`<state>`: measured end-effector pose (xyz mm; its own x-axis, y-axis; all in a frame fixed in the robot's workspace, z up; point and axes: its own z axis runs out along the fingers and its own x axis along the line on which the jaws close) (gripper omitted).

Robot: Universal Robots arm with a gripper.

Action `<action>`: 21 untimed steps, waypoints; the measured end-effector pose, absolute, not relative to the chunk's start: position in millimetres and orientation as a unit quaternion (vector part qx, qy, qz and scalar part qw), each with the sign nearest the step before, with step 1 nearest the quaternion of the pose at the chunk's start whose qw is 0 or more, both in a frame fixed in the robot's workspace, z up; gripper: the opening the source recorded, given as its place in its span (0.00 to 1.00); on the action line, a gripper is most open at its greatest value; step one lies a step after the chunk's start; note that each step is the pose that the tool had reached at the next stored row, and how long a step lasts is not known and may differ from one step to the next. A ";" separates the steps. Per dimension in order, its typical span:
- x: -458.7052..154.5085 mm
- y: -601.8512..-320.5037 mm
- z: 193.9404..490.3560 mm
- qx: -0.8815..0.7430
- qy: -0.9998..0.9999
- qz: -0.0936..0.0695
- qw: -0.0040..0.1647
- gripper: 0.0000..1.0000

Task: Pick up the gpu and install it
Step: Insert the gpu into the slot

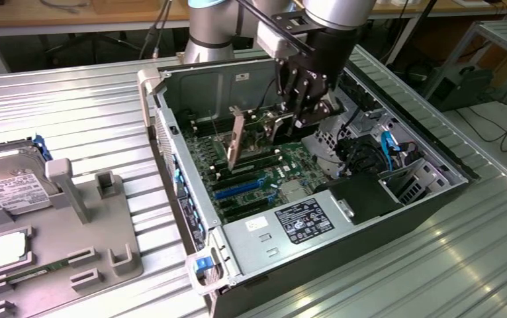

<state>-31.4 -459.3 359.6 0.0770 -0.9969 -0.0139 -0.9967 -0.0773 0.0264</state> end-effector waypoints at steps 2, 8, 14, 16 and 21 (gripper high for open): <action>-31.7 -458.9 356.4 0.740 -0.672 -0.014 0.005 0.27; -34.1 -458.9 353.5 0.726 -0.688 -0.014 0.005 0.27; -36.9 -458.8 345.6 0.707 -0.707 -0.014 0.004 0.27; -39.6 -458.6 343.5 0.706 -0.708 -0.014 0.004 0.27; -40.6 -458.1 339.4 0.705 -0.709 -0.012 0.002 0.27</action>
